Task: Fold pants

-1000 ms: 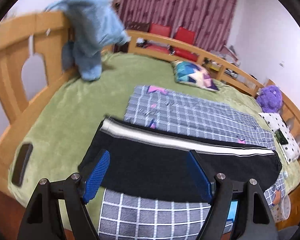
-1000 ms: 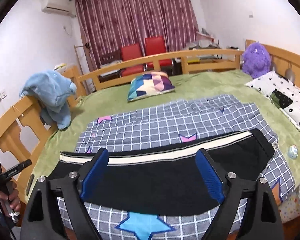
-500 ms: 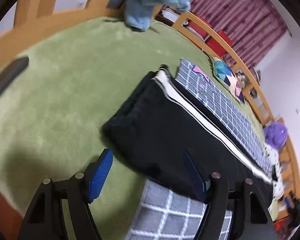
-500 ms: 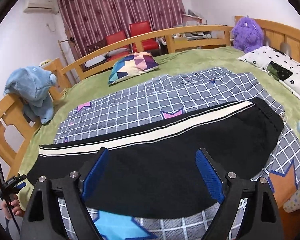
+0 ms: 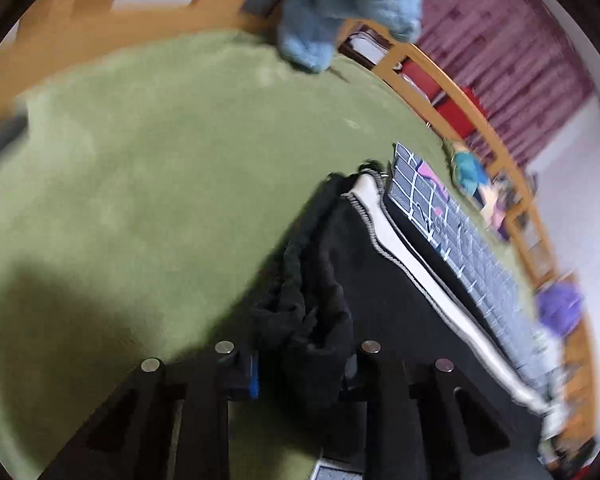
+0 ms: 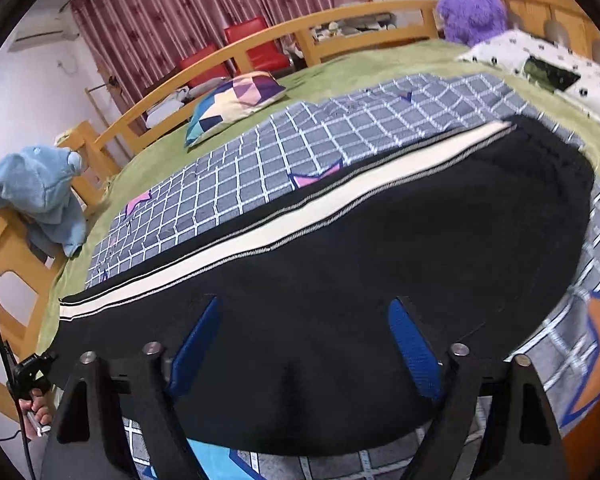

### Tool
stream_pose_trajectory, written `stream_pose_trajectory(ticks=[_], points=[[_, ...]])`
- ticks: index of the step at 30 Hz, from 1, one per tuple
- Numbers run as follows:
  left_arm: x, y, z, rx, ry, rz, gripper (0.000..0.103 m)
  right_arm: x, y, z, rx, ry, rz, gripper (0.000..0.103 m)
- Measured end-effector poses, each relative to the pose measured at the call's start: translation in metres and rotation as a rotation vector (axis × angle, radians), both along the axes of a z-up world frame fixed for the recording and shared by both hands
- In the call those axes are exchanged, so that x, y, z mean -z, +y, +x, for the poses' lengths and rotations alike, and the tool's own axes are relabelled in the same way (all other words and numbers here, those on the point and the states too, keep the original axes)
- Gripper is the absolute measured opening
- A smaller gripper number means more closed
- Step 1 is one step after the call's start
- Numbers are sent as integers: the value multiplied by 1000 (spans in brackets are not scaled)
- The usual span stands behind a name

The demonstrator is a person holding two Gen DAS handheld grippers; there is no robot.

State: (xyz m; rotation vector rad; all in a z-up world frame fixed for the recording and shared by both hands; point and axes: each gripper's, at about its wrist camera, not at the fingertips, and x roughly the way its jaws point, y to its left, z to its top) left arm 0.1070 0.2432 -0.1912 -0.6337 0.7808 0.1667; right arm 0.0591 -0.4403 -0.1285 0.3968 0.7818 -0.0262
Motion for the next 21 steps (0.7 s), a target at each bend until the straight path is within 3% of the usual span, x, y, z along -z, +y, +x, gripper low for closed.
stream_pose_trajectory(ticks=[3, 5, 8, 13, 18, 21], points=[[-58, -53, 5, 107, -49, 250, 23, 7, 4, 4, -13, 30, 26, 75], [-91, -91, 8, 186, -92, 339, 22, 4, 9, 3, -19, 31, 7, 75], [-135, -149, 12, 344, -159, 334, 21, -14, 14, 0, -26, 18, -25, 75], [-174, -261, 19, 552, -147, 399, 21, -59, 23, -6, -19, 11, -83, 75], [-164, -342, 14, 663, -95, 403, 20, -99, 28, -23, -21, -56, -75, 79], [-138, -382, 11, 713, -55, 352, 21, -98, 25, -34, -31, -80, -41, 79]])
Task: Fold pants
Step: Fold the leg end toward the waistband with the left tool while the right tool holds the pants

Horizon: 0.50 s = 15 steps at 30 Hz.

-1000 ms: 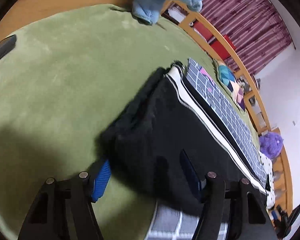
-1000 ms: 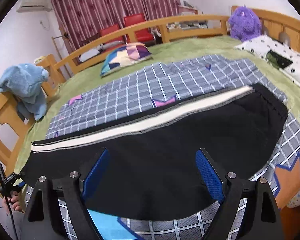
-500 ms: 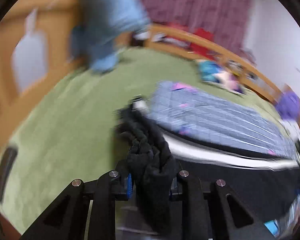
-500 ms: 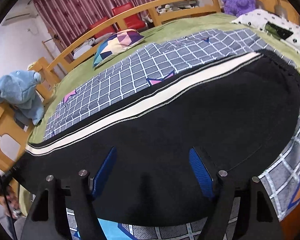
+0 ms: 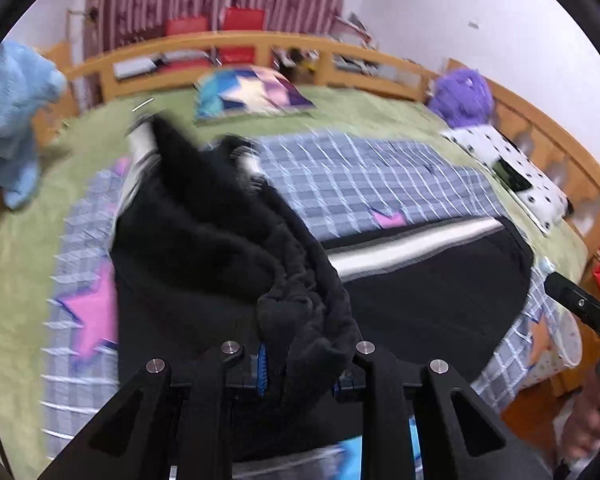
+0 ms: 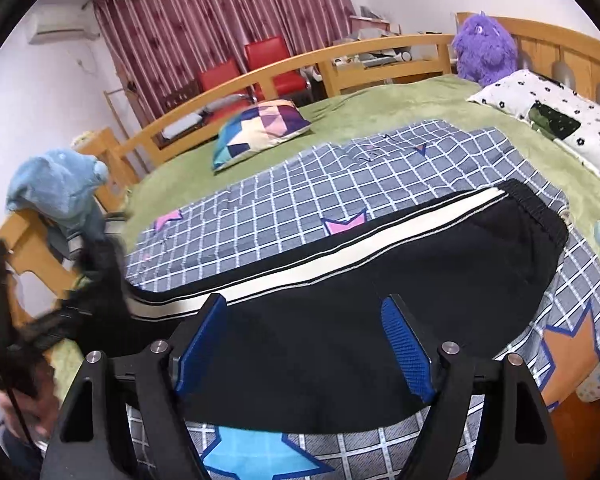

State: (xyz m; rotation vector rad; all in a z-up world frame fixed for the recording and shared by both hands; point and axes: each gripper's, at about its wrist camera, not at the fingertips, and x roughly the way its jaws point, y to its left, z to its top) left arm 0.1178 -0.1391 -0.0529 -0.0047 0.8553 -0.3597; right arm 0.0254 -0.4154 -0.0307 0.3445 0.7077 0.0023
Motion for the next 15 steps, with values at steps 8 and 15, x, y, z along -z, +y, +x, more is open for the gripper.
stream_pose_trajectory(ticks=[8, 15], points=[[49, -13, -8, 100, 248, -76, 48, 19, 1, -1, -88, 36, 129, 79], [-5, 49, -22, -76, -17, -85, 75, 21, 23, 12, -112, 93, 11, 79]])
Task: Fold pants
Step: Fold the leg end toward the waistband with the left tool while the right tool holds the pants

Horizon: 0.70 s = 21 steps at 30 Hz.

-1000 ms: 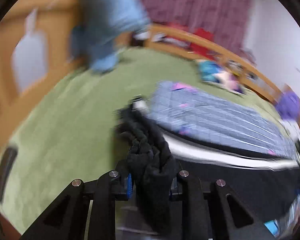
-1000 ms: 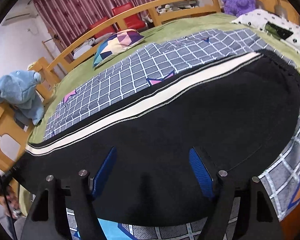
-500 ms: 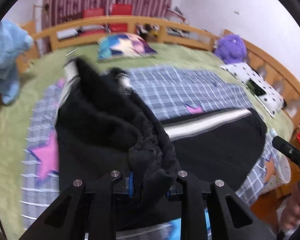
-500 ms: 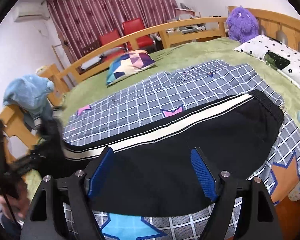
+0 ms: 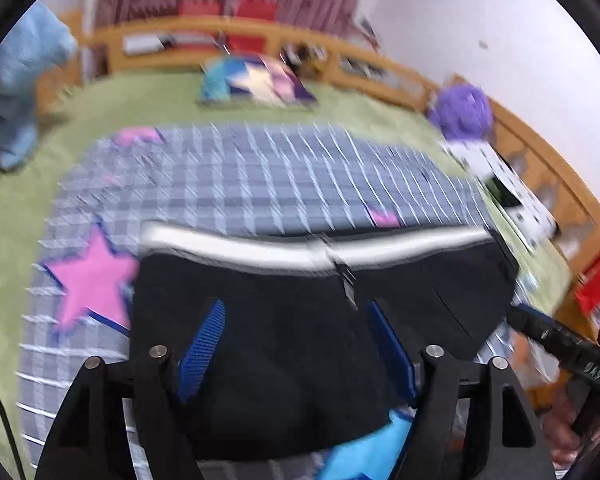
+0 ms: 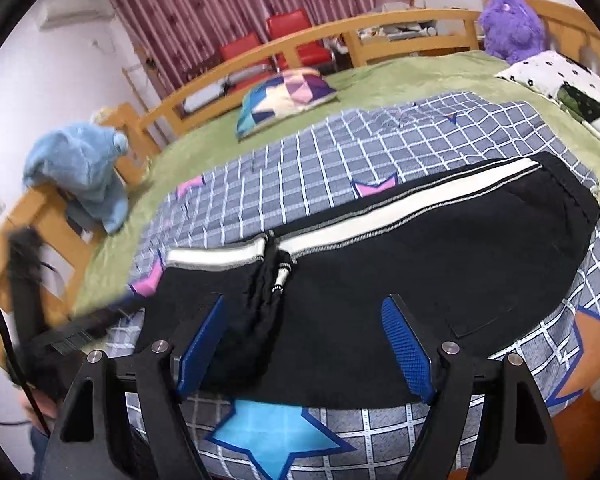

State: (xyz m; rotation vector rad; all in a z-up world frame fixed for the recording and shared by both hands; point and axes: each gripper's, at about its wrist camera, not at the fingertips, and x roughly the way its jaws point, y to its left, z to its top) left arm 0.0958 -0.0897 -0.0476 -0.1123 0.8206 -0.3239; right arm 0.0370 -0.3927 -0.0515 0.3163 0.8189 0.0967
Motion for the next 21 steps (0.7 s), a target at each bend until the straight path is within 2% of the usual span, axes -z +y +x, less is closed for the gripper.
stream_pose_trajectory(ticks=[2, 4, 8, 12, 15, 17, 18, 19, 20, 21], points=[[-6, 15, 3, -55, -14, 11, 76, 1, 8, 6, 5, 6, -36, 79], [-6, 32, 10, -84, 18, -9, 76, 4, 21, 17, -30, 20, -65, 79], [-1, 57, 21, -135, 87, -65, 76, 26, 46, 57, -116, 146, -55, 79], [0, 81, 26, -194, 90, -112, 76, 69, 67, 97, -139, 235, -74, 79], [3, 93, 29, -211, 106, -152, 76, 108, 77, 119, -160, 322, -26, 74], [7, 95, 31, -211, 124, -164, 76, 129, 84, 128, -177, 345, 21, 73], [8, 95, 32, -208, 132, -165, 76, 136, 89, 130, -172, 329, 12, 73], [9, 94, 33, -202, 140, -166, 76, 136, 96, 129, -166, 288, -40, 61], [9, 93, 33, -199, 141, -164, 76, 135, 103, 127, -183, 266, -74, 21], [9, 93, 32, -197, 138, -160, 76, 131, 113, 127, -222, 249, -118, 20]])
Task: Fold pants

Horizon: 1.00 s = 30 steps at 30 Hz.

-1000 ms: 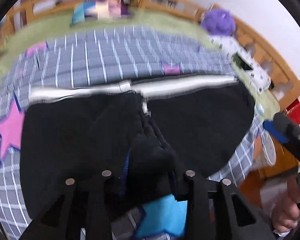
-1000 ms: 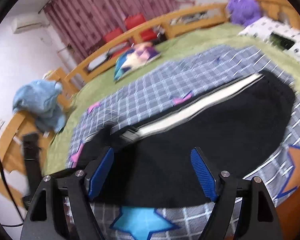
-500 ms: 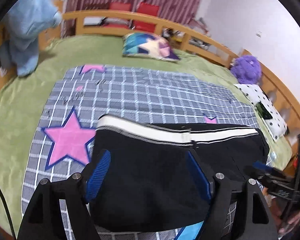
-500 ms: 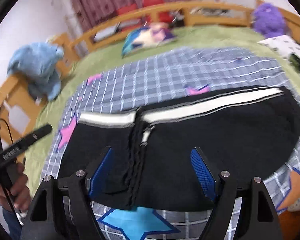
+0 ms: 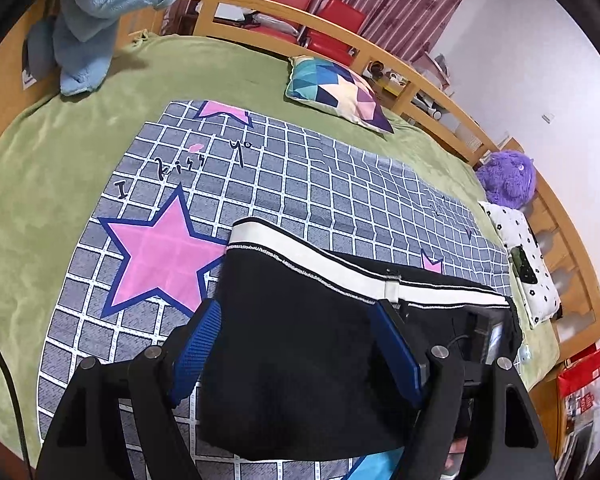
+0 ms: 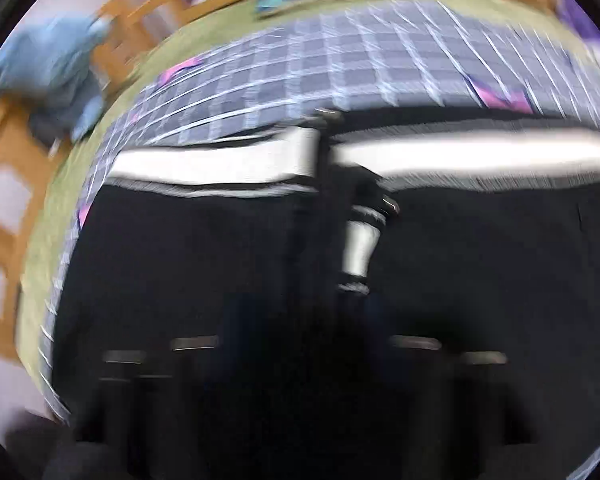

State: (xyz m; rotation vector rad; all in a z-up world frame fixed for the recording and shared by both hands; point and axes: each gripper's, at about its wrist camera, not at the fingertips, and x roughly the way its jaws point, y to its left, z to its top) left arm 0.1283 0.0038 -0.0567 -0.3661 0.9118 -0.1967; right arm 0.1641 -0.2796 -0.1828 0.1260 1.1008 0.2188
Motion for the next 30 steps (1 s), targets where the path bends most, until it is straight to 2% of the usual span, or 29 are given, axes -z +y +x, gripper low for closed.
stream_pose_trajectory(ticks=[1, 2, 4, 5, 6, 7, 9, 11, 12, 15, 17, 20, 22, 23, 24, 25, 26, 28, 30], points=[[0, 0, 0, -1, -4, 7, 76, -8, 3, -1, -8, -24, -21, 17], [0, -1, -1, -5, -7, 16, 76, -23, -2, -5, 1, -77, 5, 16], [1, -1, -1, -14, -4, 30, 76, -61, -28, -15, 43, -203, 137, 16], [1, -2, 0, -14, 1, 31, 76, -73, -39, -16, 55, -240, 143, 17], [2, -3, 1, -11, 7, 31, 76, -77, -47, -14, 58, -252, 105, 18], [2, -4, 1, -7, 9, 32, 76, -72, -52, -9, 67, -233, 71, 23], [2, -9, 0, 1, 6, 56, 76, -37, -65, 5, 123, -124, 29, 35], [1, -12, 0, -5, 2, 85, 76, -8, -73, 13, 148, -20, -5, 37], [1, -12, -1, -9, 1, 84, 76, 2, -78, 9, 150, 11, 12, 37], [2, -7, 0, -24, 9, 69, 76, -16, -89, -21, 177, -50, 64, 40], [4, -5, 1, -25, 18, 57, 76, -34, -89, -44, 159, -106, 77, 51], [5, -5, 0, -17, 24, 53, 76, -52, -76, -69, 119, -166, 32, 52], [6, -6, 0, -16, 25, 55, 76, -47, -61, -75, 90, -161, -19, 53], [6, -6, 0, -17, 25, 54, 76, -39, -56, -78, 75, -135, -49, 52], [6, -6, 0, -20, 25, 53, 76, -26, -50, -74, 58, -87, -92, 47], [6, -5, -1, -24, 25, 51, 76, -14, -47, -71, 46, -55, -109, 20], [7, -4, -1, -27, 27, 50, 76, -12, -50, -71, 38, -51, -91, 18], [8, -1, -1, -39, 32, 44, 76, -35, -54, -85, 27, -146, -54, 17], [10, 3, -1, -52, 42, 33, 76, -69, -70, -103, 24, -249, 98, 17]])
